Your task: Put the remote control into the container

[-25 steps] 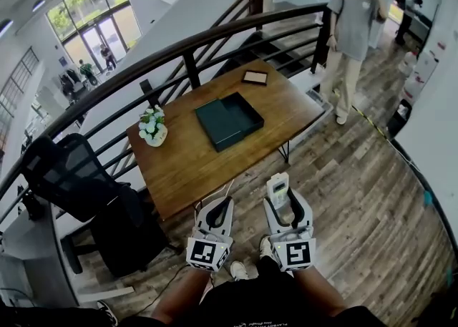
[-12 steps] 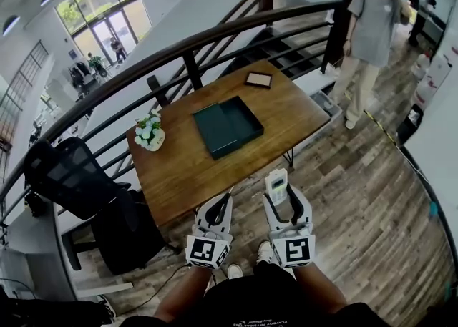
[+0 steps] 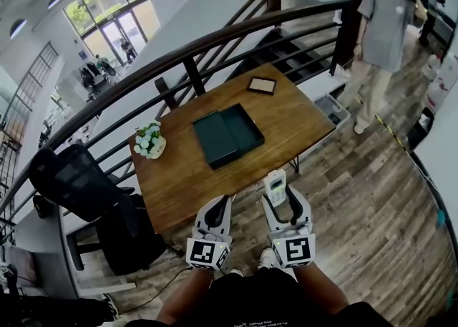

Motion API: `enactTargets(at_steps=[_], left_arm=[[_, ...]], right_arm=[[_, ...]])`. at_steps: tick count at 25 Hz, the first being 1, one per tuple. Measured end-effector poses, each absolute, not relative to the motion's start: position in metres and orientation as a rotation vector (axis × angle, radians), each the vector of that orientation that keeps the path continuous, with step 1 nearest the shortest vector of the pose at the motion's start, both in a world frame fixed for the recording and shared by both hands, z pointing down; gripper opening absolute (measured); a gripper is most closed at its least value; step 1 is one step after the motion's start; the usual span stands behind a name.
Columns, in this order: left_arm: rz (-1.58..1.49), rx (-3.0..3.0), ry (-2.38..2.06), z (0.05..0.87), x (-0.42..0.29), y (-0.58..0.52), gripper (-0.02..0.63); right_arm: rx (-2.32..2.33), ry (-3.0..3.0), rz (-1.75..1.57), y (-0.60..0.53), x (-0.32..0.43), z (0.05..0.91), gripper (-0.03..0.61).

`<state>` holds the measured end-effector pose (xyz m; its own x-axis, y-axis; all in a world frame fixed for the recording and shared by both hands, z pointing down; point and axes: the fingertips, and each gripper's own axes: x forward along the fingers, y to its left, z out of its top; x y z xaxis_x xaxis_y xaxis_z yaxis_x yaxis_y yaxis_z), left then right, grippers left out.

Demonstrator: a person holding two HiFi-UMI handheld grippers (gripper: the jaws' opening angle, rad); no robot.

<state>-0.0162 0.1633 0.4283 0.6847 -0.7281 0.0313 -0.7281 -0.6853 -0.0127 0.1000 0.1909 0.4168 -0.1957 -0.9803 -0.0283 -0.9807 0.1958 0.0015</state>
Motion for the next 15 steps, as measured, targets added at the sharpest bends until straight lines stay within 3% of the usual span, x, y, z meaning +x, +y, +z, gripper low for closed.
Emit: enactTargets(at_steps=[15], left_arm=[[0.088,2.805,-1.301,0.444,-0.006,0.129,0.008]], right_arm=[[-1.967,2.444,-0.006,0.146,0.121,0.427,0.25]])
